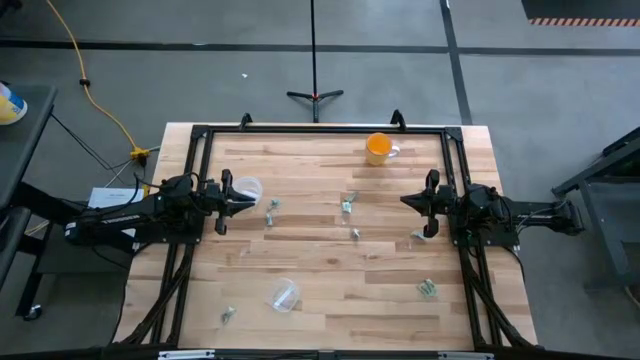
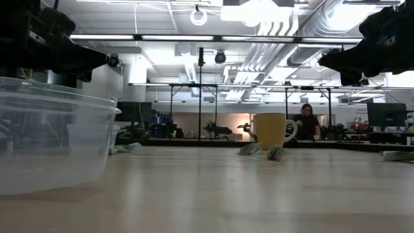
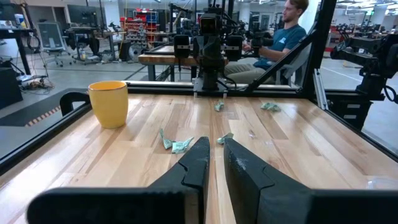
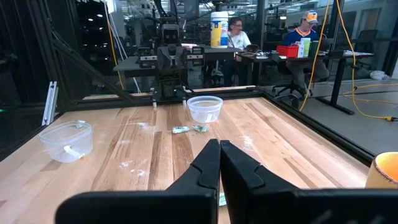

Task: Pick and place items into bin
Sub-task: Put the stevia packet into the top transparent bin

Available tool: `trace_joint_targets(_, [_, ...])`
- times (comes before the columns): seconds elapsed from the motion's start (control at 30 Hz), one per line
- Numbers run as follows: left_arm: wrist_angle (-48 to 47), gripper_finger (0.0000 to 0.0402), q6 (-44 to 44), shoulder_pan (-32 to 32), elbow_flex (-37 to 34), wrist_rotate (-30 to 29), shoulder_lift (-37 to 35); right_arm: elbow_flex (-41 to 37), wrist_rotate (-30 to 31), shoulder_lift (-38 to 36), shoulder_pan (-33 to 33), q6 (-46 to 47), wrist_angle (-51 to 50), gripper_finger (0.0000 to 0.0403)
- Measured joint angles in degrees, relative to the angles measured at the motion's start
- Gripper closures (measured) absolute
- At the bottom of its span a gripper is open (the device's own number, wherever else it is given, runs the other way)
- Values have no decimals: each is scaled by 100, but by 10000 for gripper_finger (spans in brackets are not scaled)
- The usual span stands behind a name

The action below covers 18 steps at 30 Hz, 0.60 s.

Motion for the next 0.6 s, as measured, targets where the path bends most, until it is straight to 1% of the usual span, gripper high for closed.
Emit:
trace_joint_targets(0.43, [0,316,0,1,0,1,2,1,0,0,-2,0,0,397])
trace_joint_targets(0.6, [0,316,0,1,1,1,2,0,0,0,-2,0,1,401])
